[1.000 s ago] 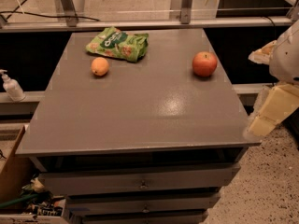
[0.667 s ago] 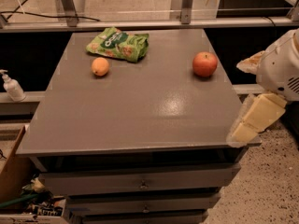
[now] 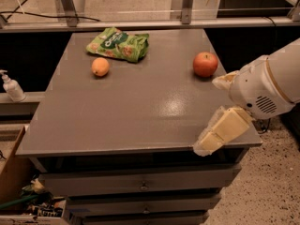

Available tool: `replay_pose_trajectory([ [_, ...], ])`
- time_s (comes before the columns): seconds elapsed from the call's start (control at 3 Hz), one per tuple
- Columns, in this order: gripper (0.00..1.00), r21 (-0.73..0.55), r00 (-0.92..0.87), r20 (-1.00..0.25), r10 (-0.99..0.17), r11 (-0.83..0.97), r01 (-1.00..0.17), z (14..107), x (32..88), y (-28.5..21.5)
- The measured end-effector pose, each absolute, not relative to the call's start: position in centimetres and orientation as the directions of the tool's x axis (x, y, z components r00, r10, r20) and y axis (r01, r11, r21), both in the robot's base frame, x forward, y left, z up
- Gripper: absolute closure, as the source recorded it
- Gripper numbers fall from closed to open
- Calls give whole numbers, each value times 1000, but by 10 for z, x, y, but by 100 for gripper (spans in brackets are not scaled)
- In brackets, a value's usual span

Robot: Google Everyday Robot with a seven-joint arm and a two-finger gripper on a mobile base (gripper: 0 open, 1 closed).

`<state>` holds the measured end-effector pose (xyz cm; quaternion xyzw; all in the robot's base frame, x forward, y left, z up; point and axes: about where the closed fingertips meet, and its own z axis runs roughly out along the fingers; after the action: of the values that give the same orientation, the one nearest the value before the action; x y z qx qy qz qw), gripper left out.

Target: Move orange near apple

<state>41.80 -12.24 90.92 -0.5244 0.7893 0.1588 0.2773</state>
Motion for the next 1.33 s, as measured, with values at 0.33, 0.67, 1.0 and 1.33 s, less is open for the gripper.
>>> replay_pose_trajectory([
  [0.33,0,-40,-296,-604,-740,400,-916,909,418,-122],
  [0.67,0,-10,-313,-653,-690,421,-907,897,412,-115],
  [1.0,0,42,-336,-721,-606,446,-894,871,403,-92],
  [1.33,0,99,-355,-801,-482,479,-872,846,410,-51],
])
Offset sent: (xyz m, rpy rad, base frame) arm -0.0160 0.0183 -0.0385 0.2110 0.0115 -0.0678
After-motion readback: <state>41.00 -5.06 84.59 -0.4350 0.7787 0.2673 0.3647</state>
